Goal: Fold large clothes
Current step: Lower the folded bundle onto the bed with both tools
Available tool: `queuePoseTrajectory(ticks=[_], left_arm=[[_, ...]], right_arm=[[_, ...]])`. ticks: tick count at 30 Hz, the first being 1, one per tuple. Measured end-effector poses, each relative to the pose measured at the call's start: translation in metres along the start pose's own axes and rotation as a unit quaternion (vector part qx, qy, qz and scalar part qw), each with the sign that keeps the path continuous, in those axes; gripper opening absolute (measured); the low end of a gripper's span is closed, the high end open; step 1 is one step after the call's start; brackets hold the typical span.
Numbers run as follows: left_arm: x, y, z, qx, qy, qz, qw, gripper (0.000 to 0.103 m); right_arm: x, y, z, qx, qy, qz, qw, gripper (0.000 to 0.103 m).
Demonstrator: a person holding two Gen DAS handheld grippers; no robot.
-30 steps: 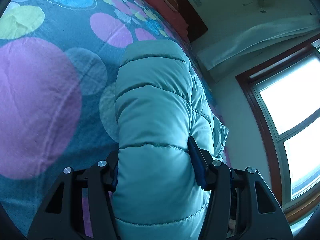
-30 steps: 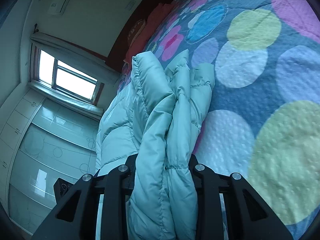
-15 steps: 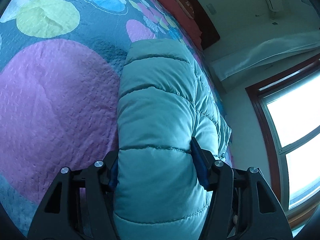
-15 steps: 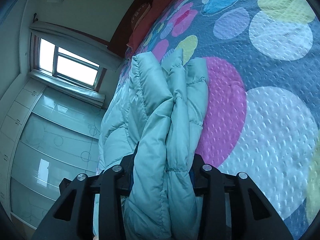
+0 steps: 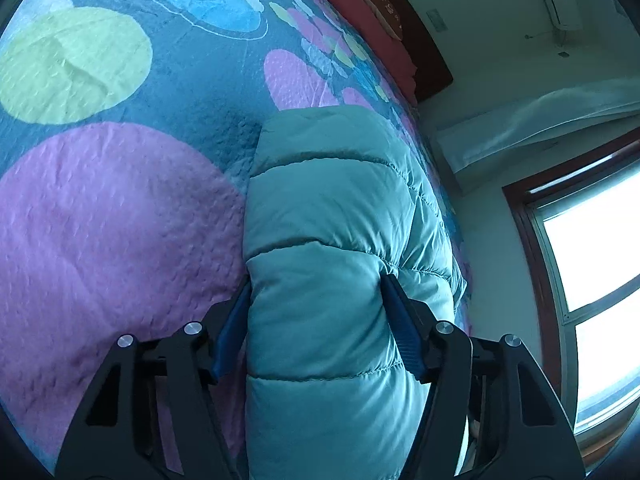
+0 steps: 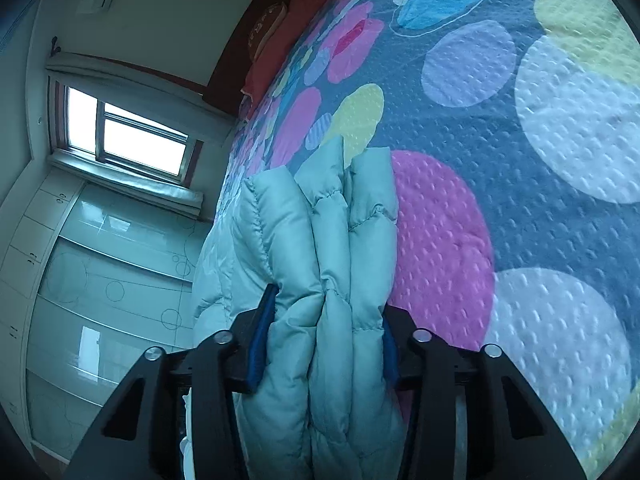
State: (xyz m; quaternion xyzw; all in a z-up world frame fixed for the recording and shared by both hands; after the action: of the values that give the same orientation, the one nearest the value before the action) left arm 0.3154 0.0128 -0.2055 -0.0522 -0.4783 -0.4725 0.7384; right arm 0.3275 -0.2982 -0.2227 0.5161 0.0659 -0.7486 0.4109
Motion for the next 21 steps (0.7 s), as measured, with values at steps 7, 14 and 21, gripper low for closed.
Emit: queuePoseTrajectory(ticks=[7, 14, 21], left_arm=[[-0.001, 0.010, -0.004, -0.001, 0.000, -0.011, 0.9999, 0.062], [-0.004, -0.015, 0.041, 0.023, 0.010, -0.008, 0.9997, 0.076], [-0.009, -0.049, 0.055, 0.013, -0.004, 0.025, 0.9996, 0.077]], right_arm=[[-0.004, 0.005, -0.011, 0.005, -0.006, -0.004, 1.000, 0.041], [0.000, -0.021, 0.024, -0.008, 0.002, -0.022, 1.000, 0.060], [-0.002, -0.063, 0.056, -0.019, 0.020, -0.025, 0.999, 0.065]])
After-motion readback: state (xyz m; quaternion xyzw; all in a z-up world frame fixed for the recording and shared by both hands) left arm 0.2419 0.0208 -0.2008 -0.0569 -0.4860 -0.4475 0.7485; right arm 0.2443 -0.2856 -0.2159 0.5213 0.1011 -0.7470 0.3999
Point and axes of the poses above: each gripper's, at about its wrist camera, not at the fingertips, and z roughly against the way its jaws point, x to its right, y to its top, the point moved 6 cm from there along -z, roughly the way its jaws point, and after that the axes turned 7 degrees about x, right-handed, at the moved point
